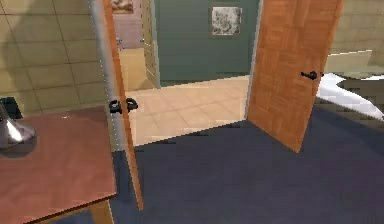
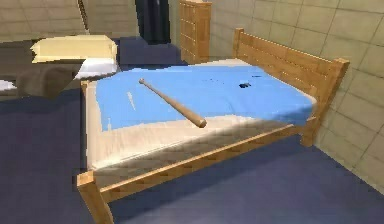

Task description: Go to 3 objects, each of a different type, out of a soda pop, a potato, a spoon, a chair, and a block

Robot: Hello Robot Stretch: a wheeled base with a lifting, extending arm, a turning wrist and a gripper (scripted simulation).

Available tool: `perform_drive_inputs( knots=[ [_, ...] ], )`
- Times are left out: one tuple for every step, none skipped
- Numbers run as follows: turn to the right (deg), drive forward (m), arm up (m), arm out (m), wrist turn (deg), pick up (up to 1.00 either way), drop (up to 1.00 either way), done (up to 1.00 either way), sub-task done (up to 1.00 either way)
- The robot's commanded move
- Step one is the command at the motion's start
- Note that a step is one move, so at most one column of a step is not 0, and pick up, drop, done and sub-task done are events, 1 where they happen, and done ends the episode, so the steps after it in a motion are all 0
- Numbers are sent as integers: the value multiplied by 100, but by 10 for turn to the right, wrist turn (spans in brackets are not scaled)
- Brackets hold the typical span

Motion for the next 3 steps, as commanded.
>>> perform_drive_inputs(
  knots=[
    [0, 65, 0, 0, 0, 0, 0, 0, 0],
    [90, 0, 0, 0, 0, 0, 0, 0, 0],
    [0, 55, 0, 0, 0, 0, 0, 0, 0]
  ],
)
